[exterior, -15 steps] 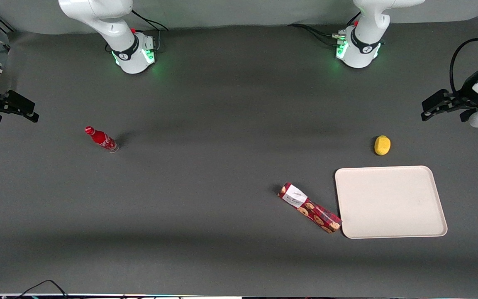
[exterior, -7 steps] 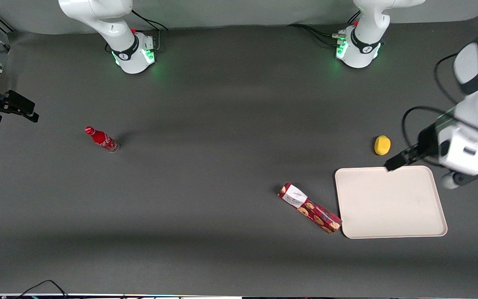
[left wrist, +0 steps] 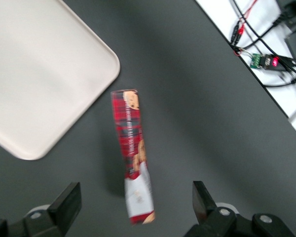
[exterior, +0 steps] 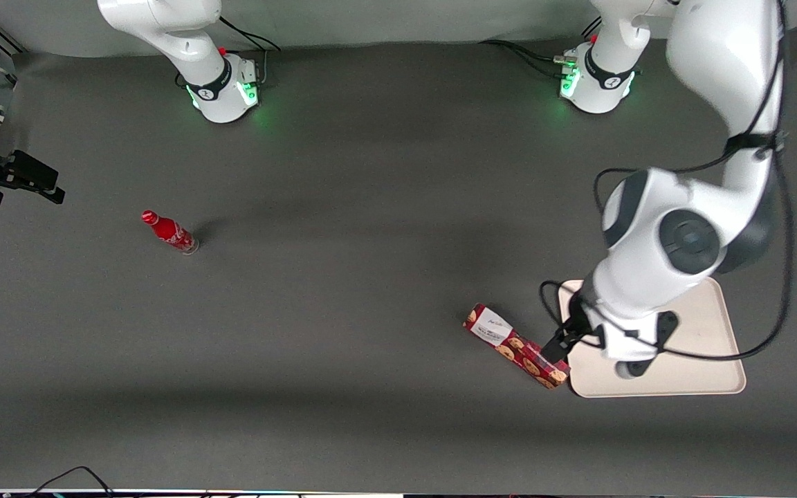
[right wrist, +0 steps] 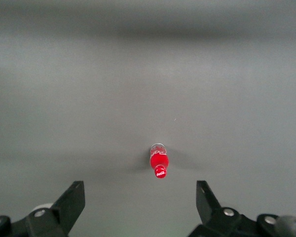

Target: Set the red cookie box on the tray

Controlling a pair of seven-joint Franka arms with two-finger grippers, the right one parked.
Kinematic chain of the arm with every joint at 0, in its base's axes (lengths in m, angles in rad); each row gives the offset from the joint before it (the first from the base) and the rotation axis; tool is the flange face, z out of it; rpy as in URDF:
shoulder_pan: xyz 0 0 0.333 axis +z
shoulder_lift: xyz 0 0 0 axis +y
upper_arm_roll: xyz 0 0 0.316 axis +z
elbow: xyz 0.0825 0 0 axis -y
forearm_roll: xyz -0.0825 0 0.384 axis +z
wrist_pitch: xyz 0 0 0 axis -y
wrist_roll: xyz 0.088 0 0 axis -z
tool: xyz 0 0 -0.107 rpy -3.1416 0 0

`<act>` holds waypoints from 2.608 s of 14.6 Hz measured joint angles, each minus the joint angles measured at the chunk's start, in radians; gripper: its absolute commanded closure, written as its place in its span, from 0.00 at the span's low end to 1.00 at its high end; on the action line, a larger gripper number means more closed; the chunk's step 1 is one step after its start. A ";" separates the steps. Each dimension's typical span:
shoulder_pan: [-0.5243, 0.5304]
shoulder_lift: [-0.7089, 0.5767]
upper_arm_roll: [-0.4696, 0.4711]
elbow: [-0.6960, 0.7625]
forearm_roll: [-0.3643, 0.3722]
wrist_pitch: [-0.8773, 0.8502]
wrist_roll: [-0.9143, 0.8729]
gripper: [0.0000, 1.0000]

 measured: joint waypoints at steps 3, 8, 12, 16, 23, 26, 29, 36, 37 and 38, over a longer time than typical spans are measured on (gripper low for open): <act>-0.012 0.115 0.002 0.011 0.042 0.080 -0.110 0.00; -0.017 0.219 0.004 0.021 0.062 0.140 -0.195 0.00; -0.049 0.264 0.003 0.022 0.067 0.196 -0.258 0.00; -0.049 0.268 0.005 0.023 0.070 0.196 -0.264 0.44; -0.049 0.296 0.005 0.023 0.071 0.196 -0.265 1.00; -0.049 0.299 0.005 0.023 0.072 0.198 -0.266 1.00; -0.048 0.299 0.005 0.030 0.073 0.198 -0.266 1.00; 0.009 0.254 0.008 0.215 -0.014 -0.092 0.015 1.00; 0.035 0.243 0.010 0.259 -0.026 -0.170 0.091 1.00; 0.064 0.232 0.010 0.289 -0.035 -0.231 0.165 1.00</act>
